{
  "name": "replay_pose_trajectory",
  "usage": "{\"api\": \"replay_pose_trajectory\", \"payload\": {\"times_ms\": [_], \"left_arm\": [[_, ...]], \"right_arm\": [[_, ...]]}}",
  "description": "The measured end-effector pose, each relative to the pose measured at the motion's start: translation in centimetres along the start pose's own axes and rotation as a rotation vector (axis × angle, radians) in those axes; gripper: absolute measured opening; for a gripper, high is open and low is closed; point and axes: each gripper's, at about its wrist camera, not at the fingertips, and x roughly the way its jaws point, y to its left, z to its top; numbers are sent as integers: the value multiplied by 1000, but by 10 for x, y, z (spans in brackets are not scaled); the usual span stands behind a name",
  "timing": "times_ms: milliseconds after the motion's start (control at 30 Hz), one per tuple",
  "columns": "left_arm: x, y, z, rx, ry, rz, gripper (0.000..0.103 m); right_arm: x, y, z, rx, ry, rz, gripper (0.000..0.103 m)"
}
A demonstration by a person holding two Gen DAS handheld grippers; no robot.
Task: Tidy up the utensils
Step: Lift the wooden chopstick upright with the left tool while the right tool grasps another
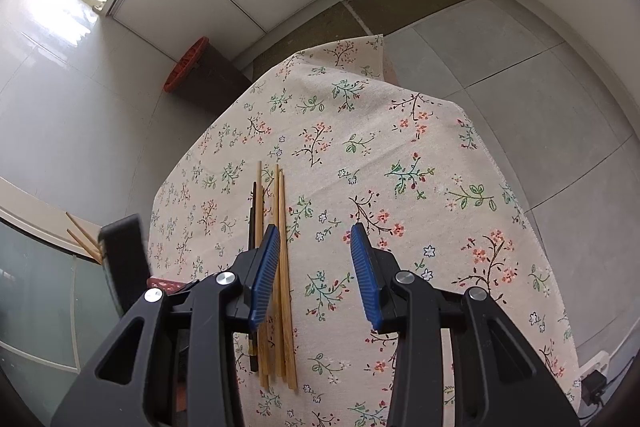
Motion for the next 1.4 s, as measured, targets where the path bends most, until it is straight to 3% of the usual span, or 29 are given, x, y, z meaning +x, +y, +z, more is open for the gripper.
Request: {"api": "replay_pose_trajectory", "payload": {"times_ms": [167, 367, 567, 767, 967, 1100, 1233, 1267, 1333, 1400], "left_arm": [[-73, 11, -25, -33, -186, -128, 6], [-142, 42, -50, -63, -327, -169, 6], [-178, 67, -70, -86, -458, -203, 7], [-203, 90, -76, -126, -530, -239, 7], [-210, 101, -76, -134, -568, -247, 7], [-212, 104, -76, -127, -585, -229, 7], [-212, 108, -77, -130, -591, -220, 7], [-212, 108, -78, -130, -594, -215, 7], [-214, 111, -79, -133, -606, -210, 7], [-216, 114, -80, -138, -619, -211, 7]], "right_arm": [[7, 1, 1, -14, 12, -22, 36], [32, 37, -10, -138, 85, 7, 25], [80, 75, -30, -237, 203, 14, 20], [116, 90, -45, -285, 251, -91, 19], [130, 89, -50, -288, 257, -124, 19], [134, 100, -54, -360, 244, -193, 12], [137, 115, -66, -474, 229, -290, 12], [138, 116, -66, -469, 231, -285, 10], [136, 107, -60, -391, 254, -193, 7], [124, 102, -50, -346, 212, -149, 7]]}}
